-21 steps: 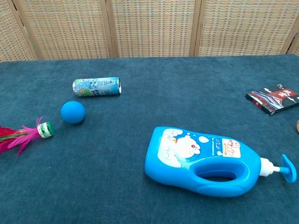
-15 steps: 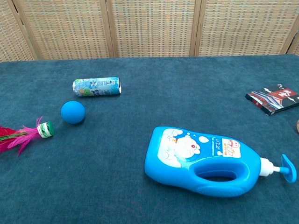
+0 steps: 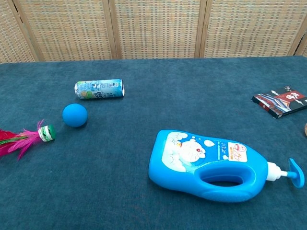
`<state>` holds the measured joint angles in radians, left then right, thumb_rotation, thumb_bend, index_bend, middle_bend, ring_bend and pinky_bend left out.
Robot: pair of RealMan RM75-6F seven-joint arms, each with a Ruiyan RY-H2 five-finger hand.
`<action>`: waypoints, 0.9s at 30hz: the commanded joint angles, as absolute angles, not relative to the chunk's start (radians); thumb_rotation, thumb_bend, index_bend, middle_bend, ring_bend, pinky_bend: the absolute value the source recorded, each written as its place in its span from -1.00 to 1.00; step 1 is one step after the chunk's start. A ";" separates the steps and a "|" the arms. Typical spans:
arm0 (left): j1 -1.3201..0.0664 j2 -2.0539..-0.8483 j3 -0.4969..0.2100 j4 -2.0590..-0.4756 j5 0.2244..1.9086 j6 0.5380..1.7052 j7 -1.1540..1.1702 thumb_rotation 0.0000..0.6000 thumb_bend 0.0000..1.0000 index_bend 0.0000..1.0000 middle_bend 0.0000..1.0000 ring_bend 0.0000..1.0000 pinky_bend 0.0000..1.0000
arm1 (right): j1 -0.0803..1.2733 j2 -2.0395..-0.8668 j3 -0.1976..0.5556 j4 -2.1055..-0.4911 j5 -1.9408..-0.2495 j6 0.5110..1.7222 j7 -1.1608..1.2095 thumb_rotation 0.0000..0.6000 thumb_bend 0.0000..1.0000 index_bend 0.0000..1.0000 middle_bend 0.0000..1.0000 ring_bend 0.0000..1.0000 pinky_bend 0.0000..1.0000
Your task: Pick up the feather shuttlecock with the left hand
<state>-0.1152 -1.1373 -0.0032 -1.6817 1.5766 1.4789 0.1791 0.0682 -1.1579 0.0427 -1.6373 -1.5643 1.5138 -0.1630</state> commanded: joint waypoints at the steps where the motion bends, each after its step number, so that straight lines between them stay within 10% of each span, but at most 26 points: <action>1: -0.116 -1.138 -0.003 -1.681 1.577 1.477 0.180 1.00 -0.71 -1.00 -1.00 -1.00 -1.00 | 0.068 -1.157 0.043 -1.638 -1.566 1.515 -0.162 1.00 -0.63 -1.00 -1.00 -1.00 -0.97; 17: -0.116 -1.141 0.002 -1.685 1.587 1.478 0.183 1.00 -0.69 -1.00 -1.00 -1.00 -1.00 | 0.067 -1.154 0.041 -1.635 -1.565 1.512 -0.151 1.00 -0.63 -1.00 -1.00 -1.00 -0.97; 27: -0.104 -1.148 0.015 -1.617 1.625 1.511 0.101 1.00 -0.54 -0.51 -1.00 -1.00 -1.00 | 0.070 -1.153 0.040 -1.634 -1.560 1.503 -0.143 1.00 -0.63 -1.00 -1.00 -1.00 -0.97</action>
<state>-0.1093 -1.1428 0.0113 -1.6463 1.6153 1.4993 0.1255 0.0698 -1.1533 0.0404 -1.6336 -1.5596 1.5029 -0.1426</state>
